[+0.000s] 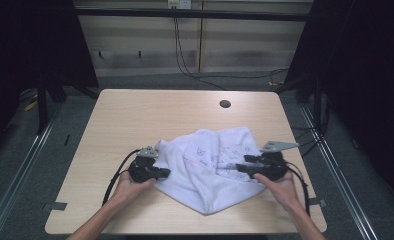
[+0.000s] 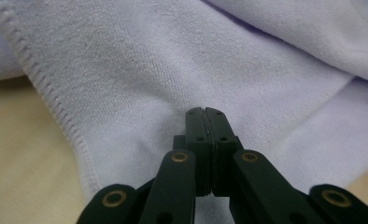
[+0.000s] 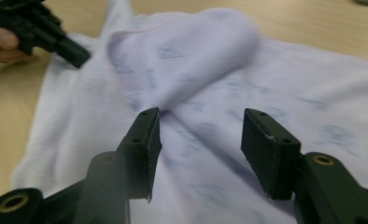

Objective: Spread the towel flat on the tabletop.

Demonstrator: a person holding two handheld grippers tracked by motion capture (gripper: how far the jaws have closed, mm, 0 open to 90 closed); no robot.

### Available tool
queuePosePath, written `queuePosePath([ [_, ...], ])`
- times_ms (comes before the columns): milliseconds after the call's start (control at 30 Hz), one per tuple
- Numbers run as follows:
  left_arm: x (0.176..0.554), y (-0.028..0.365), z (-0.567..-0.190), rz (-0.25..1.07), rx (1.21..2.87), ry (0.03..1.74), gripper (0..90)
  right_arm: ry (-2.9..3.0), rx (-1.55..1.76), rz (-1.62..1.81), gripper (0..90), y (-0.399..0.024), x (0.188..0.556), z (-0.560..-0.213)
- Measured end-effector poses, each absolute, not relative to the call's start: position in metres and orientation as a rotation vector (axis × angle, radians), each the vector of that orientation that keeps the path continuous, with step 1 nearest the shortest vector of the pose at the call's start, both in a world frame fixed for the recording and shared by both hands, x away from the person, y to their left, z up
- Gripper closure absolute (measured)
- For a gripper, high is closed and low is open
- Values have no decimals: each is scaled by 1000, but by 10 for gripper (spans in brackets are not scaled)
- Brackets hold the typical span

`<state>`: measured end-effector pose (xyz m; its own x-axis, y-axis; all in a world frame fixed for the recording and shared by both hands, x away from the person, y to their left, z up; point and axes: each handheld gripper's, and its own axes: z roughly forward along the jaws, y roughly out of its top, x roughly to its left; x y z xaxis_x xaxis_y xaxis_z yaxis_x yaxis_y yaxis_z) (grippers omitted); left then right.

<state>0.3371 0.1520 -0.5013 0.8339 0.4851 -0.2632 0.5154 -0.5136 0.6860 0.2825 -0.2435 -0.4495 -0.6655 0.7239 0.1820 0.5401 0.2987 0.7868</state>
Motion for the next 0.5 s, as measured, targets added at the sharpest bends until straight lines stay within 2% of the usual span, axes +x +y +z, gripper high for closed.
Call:
queuePosePath([
  [200, 314, 159, -500, -89, 2218, 699, 894, 2511, 1043, 1359, 501, -184, 296, -459],
  [367, 313, 160, -500, -78, 2218, 687, 862, 2646, 962, 1411, 488, -127, 312, -472],
  [400, 313, 161, -499, -58, 2223, 686, 858, 2682, 932, 1404, 643, -114, 312, -475],
  [433, 313, 161, -499, -58, 2223, 686, 855, 2682, 932, 1404, 643, -114, 312, -475],
  [500, 312, 162, -499, -38, 2228, 685, 851, 2623, 916, 1452, 848, -114, 307, -472],
])
